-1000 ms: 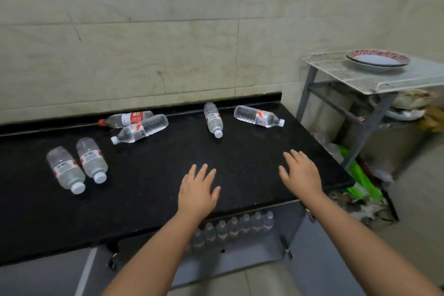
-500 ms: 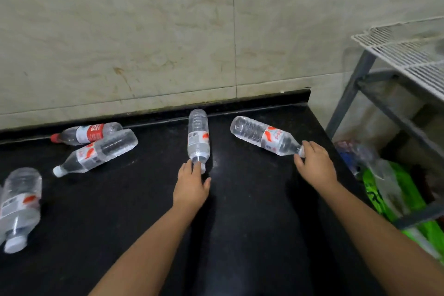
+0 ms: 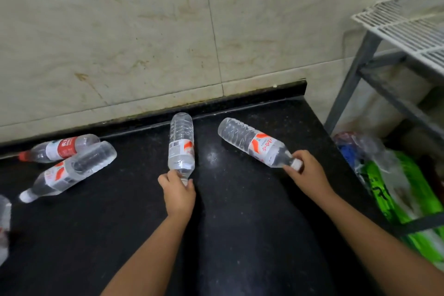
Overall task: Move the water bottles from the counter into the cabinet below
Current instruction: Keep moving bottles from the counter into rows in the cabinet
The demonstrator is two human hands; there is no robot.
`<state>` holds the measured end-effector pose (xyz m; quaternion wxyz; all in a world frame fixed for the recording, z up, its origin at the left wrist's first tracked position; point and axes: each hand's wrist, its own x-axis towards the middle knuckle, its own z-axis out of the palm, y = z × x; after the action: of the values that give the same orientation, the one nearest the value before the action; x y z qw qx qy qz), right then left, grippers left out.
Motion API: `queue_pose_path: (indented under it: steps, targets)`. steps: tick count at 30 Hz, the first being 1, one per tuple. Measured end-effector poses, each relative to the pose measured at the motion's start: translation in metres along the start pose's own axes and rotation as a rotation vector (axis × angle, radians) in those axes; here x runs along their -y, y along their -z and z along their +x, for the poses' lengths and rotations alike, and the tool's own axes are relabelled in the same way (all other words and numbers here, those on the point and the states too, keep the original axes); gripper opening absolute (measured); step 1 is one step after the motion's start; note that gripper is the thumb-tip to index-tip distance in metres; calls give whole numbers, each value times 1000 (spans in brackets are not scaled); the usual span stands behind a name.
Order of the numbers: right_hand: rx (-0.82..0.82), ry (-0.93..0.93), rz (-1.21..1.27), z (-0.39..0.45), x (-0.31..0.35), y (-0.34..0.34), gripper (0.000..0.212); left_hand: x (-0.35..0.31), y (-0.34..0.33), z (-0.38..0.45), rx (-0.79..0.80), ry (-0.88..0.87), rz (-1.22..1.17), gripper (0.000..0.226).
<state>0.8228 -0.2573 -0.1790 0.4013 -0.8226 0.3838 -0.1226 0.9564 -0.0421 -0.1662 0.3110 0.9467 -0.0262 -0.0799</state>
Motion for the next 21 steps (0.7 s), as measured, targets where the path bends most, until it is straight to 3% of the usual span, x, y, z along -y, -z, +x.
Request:
queue_pose_path:
  steps: [4,8,10,13,15,18,21]
  targets:
    - [-93,43,171,-23,15,-9,19,6,12,-10,-44,-39,-100,24]
    - [-237,226,133,-55,38,-15,16,21,44,-30,-69,-100,-158,15]
    - [-260,360,55,-78,51,-13,16,31,65,-45,-69,-117,-146,5]
    - [-219,529,-142,-124,70,-12,22,54,98,-76,-74,-117,-131,14]
    - [-192,580,-248,-162,83,-10,26,72,126,-103,-70,-141,-130,7]
    - [-179,645,-390,-233,103,-4,29,111,167,-147,-50,-198,-77,30]
    - [-161,622,-535,-314,123,0,20,151,213,-198,-60,-309,18,39]
